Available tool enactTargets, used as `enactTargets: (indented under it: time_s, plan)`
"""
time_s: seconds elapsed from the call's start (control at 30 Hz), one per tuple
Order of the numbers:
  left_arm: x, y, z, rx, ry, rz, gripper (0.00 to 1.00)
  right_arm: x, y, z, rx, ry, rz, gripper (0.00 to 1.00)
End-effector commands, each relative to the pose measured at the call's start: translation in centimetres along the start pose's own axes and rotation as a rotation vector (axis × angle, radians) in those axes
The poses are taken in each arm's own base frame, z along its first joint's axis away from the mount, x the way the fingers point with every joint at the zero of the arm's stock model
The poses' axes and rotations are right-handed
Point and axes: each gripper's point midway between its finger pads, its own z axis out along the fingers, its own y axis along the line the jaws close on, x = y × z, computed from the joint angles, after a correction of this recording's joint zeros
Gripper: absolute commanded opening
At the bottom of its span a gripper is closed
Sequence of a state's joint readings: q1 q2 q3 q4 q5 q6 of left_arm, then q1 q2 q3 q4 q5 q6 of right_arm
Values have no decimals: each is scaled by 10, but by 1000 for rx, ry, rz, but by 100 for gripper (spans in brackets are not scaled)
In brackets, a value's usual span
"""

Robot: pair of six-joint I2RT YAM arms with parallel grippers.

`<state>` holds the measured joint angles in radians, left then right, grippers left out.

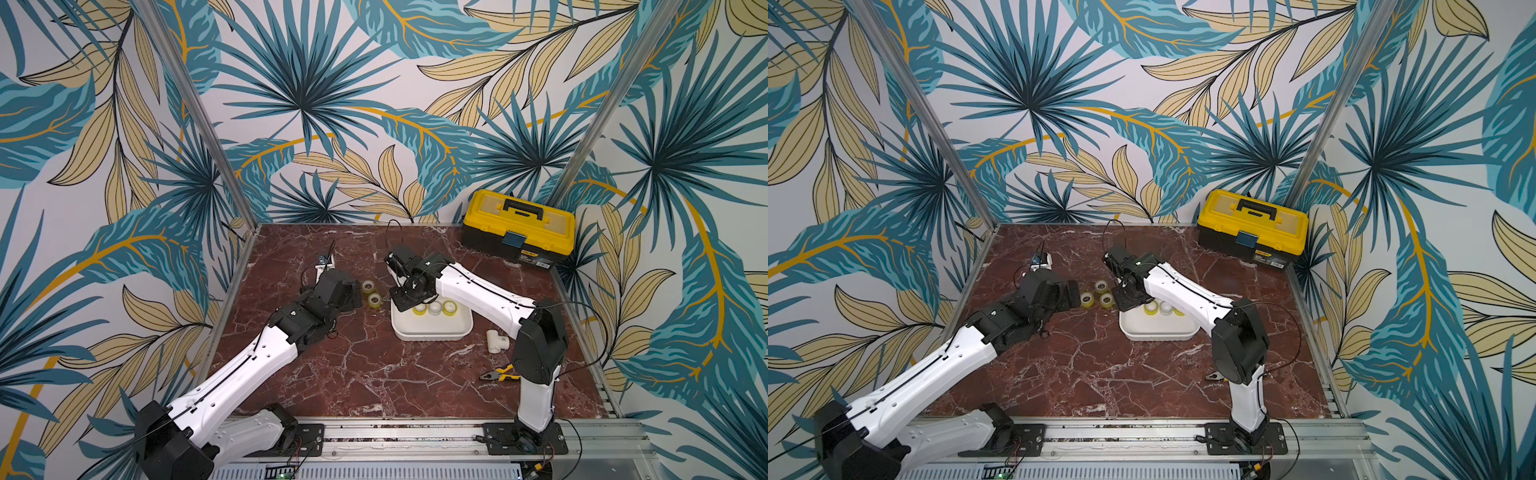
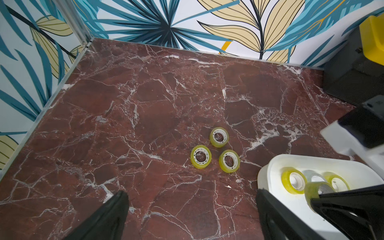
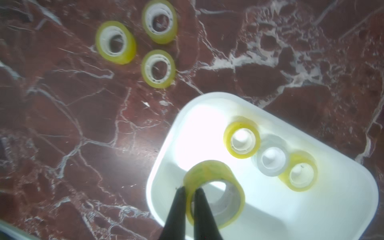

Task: Put the transparent tape into the storage box
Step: Pick up the tape at the center of the board, then place the tape in the storage box.

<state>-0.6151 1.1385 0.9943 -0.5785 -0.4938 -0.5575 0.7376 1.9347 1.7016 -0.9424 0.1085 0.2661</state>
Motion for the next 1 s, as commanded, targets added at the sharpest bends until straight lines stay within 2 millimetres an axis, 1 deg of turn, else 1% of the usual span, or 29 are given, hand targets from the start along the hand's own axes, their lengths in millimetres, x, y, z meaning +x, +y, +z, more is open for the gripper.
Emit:
enactTargets:
  time_s: [0.0, 0.13, 0.3, 0.57, 0.97]
  plan:
    - [-20, -13, -5, 51, -40, -21, 100, 7, 1, 20, 2, 25, 30, 0]
    - [-19, -15, -1, 50, -29, -12, 100, 9, 3, 43, -12, 41, 40, 0]
    - [-18, -19, 4, 50, -18, -5, 100, 14, 7, 64, -18, 68, 51, 0]
    - [-16, -26, 12, 59, 0, -5, 100, 21, 2, 83, -6, 79, 63, 0]
    - [-21, -35, 18, 69, 8, 8, 100, 17, -9, 100, 36, 53, 86, 0]
